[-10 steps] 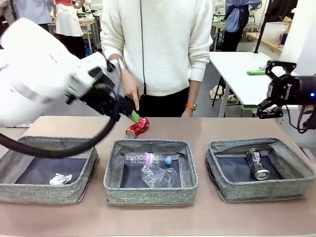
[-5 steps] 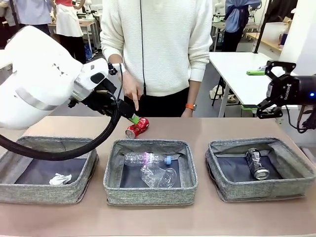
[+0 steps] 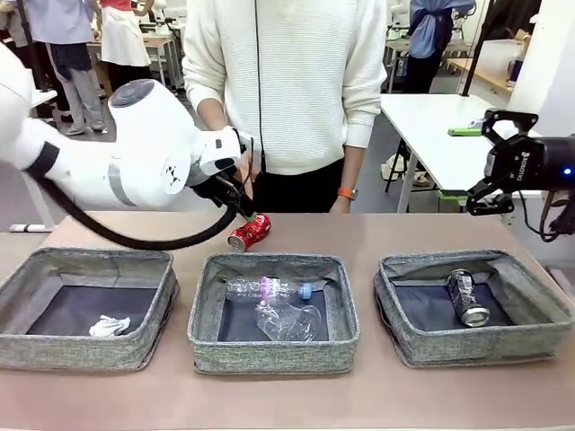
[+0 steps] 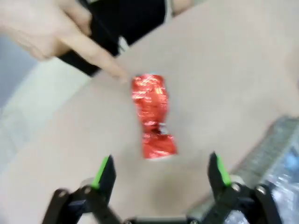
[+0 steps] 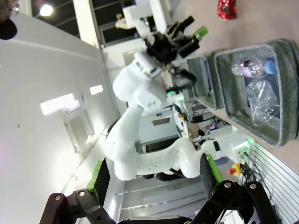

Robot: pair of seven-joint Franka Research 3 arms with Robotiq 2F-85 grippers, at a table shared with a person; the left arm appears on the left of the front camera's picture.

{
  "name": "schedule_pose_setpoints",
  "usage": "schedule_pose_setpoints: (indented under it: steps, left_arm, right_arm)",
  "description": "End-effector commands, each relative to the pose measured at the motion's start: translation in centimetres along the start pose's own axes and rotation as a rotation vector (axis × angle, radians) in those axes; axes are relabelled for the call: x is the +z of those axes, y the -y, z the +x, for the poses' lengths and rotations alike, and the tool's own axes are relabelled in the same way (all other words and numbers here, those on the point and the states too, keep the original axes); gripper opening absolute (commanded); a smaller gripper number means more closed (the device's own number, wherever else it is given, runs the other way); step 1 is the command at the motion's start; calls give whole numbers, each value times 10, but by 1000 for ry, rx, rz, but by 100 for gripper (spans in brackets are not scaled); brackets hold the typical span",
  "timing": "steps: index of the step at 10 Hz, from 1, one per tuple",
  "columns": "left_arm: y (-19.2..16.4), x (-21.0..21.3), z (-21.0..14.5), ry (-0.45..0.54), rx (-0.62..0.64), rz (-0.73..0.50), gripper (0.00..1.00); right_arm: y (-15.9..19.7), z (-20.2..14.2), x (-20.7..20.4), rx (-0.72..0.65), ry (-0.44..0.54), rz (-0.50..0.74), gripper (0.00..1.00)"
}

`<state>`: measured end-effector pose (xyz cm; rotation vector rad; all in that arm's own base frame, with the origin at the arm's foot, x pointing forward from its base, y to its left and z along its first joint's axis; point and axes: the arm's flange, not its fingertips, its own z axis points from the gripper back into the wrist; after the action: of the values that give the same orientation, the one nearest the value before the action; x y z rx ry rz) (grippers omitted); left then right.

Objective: Sort the waste into the appropriate baskets.
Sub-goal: Pick up the waste item pointed out by the person.

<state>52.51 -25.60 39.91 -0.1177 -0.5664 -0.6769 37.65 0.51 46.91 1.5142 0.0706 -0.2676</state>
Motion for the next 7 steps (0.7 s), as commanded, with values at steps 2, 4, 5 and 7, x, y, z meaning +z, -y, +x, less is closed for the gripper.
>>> schedule_pose_setpoints:
  steps: [2, 4, 5, 7]
  left_arm:
    - [14, -9, 57, -169, 47, 7, 100]
    - [12, -20, 52, -227, 68, -14, 100]
    - [10, -27, 50, -236, 77, -12, 100]
    - [8, -40, 49, -244, 93, -2, 100]
  right_arm:
    - [-3, 1, 2, 18, -9, 4, 100]
    - [-3, 1, 2, 18, -9, 4, 100]
    - [-3, 1, 2, 18, -9, 4, 100]
    - [-3, 1, 2, 18, -9, 4, 100]
